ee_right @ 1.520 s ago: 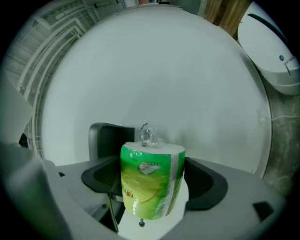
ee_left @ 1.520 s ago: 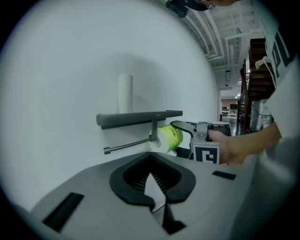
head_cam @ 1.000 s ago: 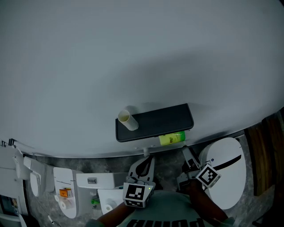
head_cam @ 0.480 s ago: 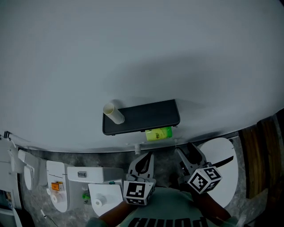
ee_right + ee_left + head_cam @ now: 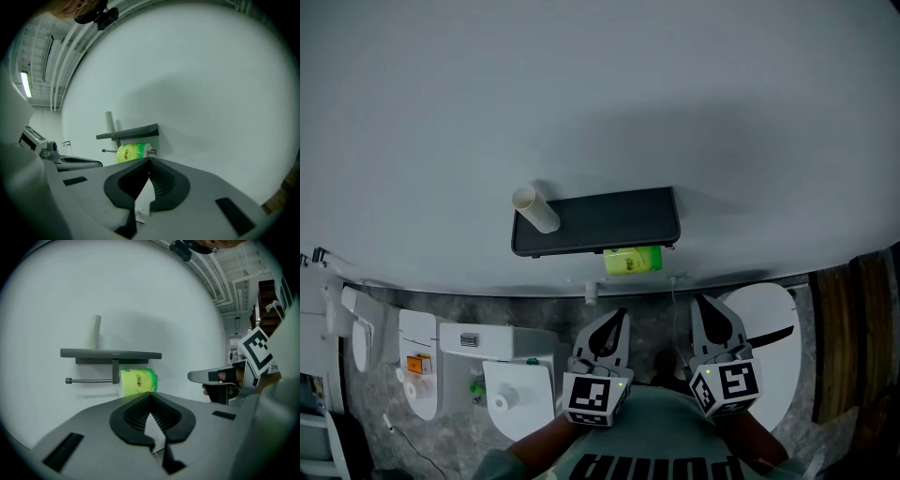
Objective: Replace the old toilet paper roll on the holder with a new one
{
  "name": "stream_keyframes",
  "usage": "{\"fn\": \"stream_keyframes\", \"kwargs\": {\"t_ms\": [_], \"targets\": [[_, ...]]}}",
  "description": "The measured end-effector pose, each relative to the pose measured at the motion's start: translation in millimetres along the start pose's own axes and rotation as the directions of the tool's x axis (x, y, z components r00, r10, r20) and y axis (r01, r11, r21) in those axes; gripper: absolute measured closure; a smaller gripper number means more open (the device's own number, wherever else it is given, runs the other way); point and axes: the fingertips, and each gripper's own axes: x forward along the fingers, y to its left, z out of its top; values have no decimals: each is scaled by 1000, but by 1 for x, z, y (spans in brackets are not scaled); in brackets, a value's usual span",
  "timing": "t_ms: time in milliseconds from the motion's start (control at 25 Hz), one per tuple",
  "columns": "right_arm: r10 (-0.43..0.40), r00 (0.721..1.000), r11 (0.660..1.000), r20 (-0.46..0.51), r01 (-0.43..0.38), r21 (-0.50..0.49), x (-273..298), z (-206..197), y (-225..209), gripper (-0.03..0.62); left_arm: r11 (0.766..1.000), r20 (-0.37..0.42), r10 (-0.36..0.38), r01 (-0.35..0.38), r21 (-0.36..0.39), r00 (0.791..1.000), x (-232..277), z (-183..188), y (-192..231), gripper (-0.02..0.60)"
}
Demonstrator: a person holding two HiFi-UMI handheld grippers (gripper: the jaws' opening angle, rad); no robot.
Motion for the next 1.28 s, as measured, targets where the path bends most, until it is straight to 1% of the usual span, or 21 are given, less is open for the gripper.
{"fn": "stream_keyframes", "kwargs": {"t_ms": [120,240,400,480,560,600,760,880,1040,1200,1280], "targets": [[29,1000,999,3,-29,-21,-1,-3,5,583,999,-4,30,-30,15,1000,-5,-3,0,577],[58,998,998,-1,-58,-17,2,-10,7,583,998,-25,59,-59,21,998,-14,-10,2,577],[72,997,997,0,-72,-15,3,-15,6,583,996,-14,93,-93,16,996,-27,-10,4,577],[65,998,998,9,-65,-28,0,-13,3,585,995,-9,94,-94,27,996,-31,-8,3,577],[44,999,999,21,-43,-33,-4,-12,-2,585,995,-33,90,-88,52,995,-36,-8,2,577],[29,999,999,26,-28,-31,-7,-11,-3,583,995,-30,81,-80,57,996,-38,-7,1,577],[-22,999,999,35,23,-32,-23,-9,2,585,998,45,30,-33,56,999,-49,2,-5,578],[-40,999,998,35,41,-38,-35,-13,25,585,997,67,10,-15,73,998,-71,0,-3,578],[-67,997,997,30,68,-44,-57,-22,65,583,998,74,0,-6,70,997,-116,-16,10,577],[-84,996,996,11,84,-42,-85,-45,111,583,999,71,-4,1,44,997,-162,-41,23,577],[-91,996,995,-3,90,-47,-100,-57,131,585,999,81,-18,15,40,997,-184,-50,24,577]]}}
